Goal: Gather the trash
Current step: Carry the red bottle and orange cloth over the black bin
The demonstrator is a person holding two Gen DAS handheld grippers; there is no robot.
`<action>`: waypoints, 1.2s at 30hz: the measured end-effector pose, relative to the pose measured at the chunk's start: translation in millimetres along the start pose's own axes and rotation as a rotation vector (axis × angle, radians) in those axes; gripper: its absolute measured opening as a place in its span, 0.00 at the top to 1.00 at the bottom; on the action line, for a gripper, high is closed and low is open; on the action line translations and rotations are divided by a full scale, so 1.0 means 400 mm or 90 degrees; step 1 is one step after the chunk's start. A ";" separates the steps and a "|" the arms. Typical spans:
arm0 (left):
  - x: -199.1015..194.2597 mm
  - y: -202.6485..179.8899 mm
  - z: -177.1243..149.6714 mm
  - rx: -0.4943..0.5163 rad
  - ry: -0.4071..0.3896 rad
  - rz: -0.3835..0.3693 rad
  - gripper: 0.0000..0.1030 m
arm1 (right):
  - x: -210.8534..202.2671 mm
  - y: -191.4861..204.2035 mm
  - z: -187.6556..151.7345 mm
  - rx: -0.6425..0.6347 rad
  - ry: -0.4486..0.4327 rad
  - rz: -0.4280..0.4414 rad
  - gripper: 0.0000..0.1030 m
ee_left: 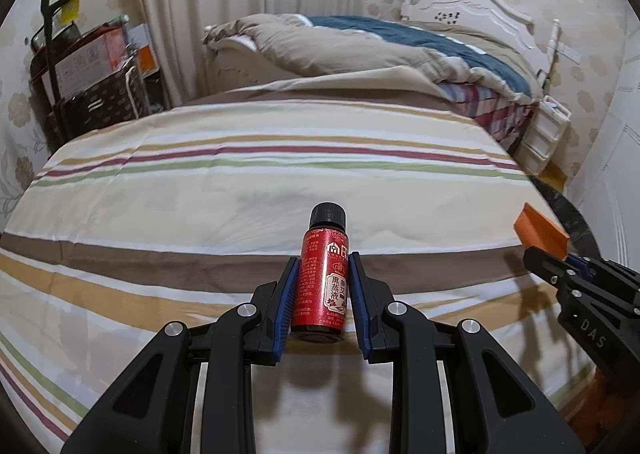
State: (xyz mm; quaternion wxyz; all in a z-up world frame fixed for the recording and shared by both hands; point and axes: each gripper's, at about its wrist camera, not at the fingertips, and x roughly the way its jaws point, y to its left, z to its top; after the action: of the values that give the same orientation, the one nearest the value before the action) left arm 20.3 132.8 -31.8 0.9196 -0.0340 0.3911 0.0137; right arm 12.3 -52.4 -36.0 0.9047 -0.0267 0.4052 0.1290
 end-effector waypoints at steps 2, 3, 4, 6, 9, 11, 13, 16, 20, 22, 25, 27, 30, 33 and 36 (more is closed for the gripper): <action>-0.010 -0.021 0.004 0.007 -0.010 -0.009 0.73 | -0.013 -0.013 -0.003 0.005 -0.007 -0.003 0.84; -0.015 -0.032 0.007 0.010 -0.015 -0.013 0.73 | -0.021 -0.020 -0.005 0.008 -0.010 -0.005 0.84; -0.020 -0.045 0.010 0.014 -0.019 -0.019 0.73 | -0.029 -0.029 -0.006 0.011 -0.015 -0.007 0.84; -0.027 -0.067 0.017 0.022 -0.027 -0.029 0.73 | -0.047 -0.046 -0.007 0.017 -0.025 -0.013 0.84; -0.034 -0.106 0.026 0.036 -0.036 -0.043 0.73 | -0.071 -0.070 -0.007 0.025 -0.039 -0.023 0.84; -0.037 -0.133 0.034 0.047 -0.041 -0.052 0.73 | -0.086 -0.088 -0.007 0.032 -0.047 -0.028 0.84; -0.040 -0.163 0.044 0.057 -0.047 -0.061 0.73 | -0.099 -0.109 -0.006 0.040 -0.055 -0.035 0.84; -0.048 -0.209 0.053 0.074 -0.056 -0.074 0.73 | -0.118 -0.150 -0.006 0.055 -0.067 -0.048 0.84; -0.051 -0.268 0.068 0.096 -0.065 -0.092 0.73 | -0.136 -0.202 -0.007 0.077 -0.078 -0.064 0.84; -0.048 -0.299 0.075 0.107 -0.068 -0.102 0.73 | -0.146 -0.235 -0.007 0.091 -0.085 -0.074 0.84; -0.043 -0.340 0.082 0.121 -0.071 -0.114 0.73 | -0.156 -0.285 -0.005 0.111 -0.093 -0.088 0.84; -0.037 -0.368 0.089 0.129 -0.072 -0.123 0.73 | -0.160 -0.309 -0.004 0.121 -0.096 -0.096 0.84; -0.030 -0.404 0.101 0.139 -0.076 -0.135 0.73 | -0.162 -0.350 -0.001 0.137 -0.102 -0.108 0.84; -0.027 -0.445 0.105 0.151 -0.082 -0.144 0.73 | -0.163 -0.389 0.003 0.147 -0.108 -0.120 0.84; -0.015 -0.480 0.115 0.159 -0.083 -0.154 0.73 | -0.165 -0.419 0.008 0.155 -0.114 -0.130 0.84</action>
State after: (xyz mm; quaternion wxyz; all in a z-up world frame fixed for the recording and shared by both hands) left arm 59.0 -55.4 14.4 0.9351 0.0351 0.3223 -0.1433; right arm 15.3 -227.7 5.6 0.9422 0.0535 0.3307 -0.0118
